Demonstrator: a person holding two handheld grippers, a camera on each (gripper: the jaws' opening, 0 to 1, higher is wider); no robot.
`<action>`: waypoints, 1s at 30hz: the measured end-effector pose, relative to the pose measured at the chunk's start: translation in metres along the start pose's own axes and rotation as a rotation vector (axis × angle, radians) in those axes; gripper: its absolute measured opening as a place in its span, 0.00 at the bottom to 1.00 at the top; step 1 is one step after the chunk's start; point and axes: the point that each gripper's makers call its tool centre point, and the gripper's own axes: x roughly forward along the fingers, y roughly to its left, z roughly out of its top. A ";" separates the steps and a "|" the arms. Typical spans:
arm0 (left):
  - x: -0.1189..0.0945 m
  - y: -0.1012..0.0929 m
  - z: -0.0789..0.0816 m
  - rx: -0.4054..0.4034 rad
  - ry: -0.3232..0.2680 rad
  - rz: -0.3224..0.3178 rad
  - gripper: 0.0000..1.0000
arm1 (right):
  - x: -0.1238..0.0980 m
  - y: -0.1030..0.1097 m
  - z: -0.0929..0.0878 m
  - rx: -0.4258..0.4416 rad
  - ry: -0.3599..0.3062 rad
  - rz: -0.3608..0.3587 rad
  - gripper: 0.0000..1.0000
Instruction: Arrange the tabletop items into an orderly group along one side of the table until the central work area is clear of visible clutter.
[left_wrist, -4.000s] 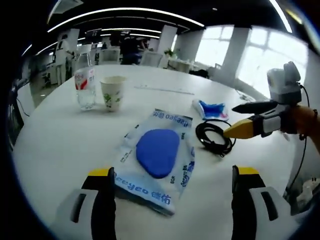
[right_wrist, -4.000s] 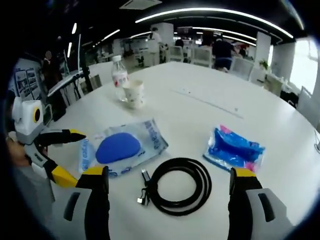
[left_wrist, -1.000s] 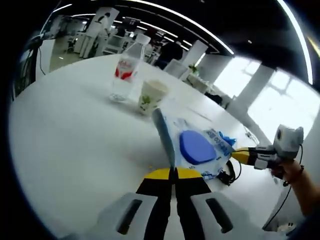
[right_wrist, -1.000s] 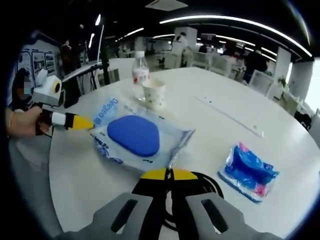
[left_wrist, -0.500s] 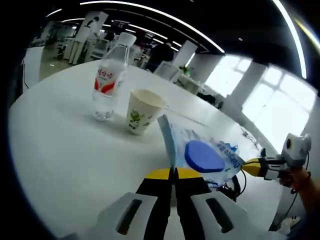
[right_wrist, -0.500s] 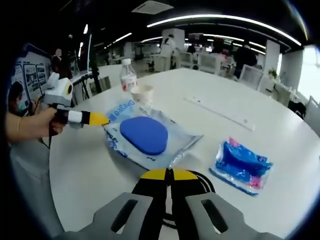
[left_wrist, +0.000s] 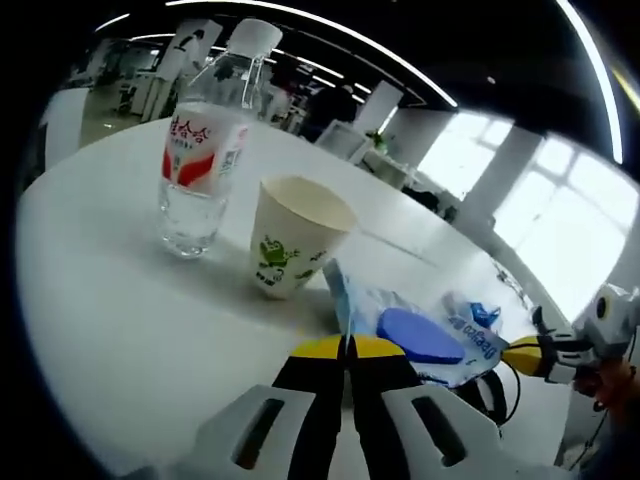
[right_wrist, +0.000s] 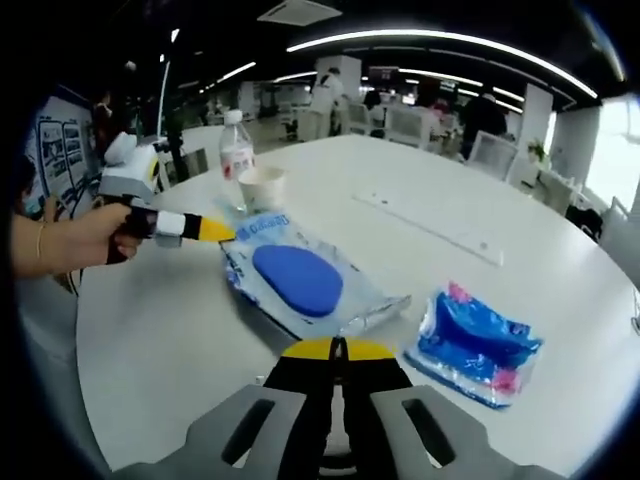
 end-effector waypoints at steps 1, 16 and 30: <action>0.002 0.000 0.002 0.002 -0.004 -0.001 0.00 | 0.002 -0.002 0.000 -0.002 0.002 -0.001 0.00; 0.025 -0.001 0.009 -0.036 -0.033 0.007 0.00 | 0.021 -0.029 0.007 -0.004 0.002 -0.070 0.00; 0.034 0.004 -0.002 -0.025 -0.002 0.032 0.01 | 0.030 -0.038 -0.006 0.043 0.048 -0.110 0.00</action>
